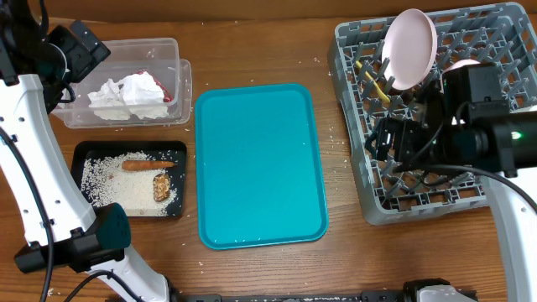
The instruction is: Sort waste into correct bins and load items into the dishwasher
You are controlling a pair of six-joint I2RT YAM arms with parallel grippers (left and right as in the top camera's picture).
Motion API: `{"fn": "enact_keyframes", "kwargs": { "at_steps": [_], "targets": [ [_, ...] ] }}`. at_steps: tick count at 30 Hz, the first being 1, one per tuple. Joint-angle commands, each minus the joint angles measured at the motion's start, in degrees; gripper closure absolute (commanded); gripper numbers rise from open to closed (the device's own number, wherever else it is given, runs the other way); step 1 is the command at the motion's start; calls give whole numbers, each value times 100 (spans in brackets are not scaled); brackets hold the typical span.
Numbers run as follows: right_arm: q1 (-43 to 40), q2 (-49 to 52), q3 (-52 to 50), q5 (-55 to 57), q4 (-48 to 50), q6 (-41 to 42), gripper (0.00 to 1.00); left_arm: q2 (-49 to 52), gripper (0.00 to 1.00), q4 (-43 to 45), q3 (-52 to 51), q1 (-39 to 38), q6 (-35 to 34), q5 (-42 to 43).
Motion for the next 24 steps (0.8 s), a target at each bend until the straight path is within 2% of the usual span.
{"fn": "enact_keyframes", "kwargs": {
  "at_steps": [1,12,24],
  "targets": [
    [-7,-503,-673,-219,789,-533,0,17,0,-2,11,-39,-76,-79],
    [-173,-3432,-4190,-245,4461,-638,0,17,0,-2,11,-39,-76,-79],
    [-476,-6076,-7278,-280,6817,-616,0,17,0,-2,11,-39,-76,-79]
  ]
}}
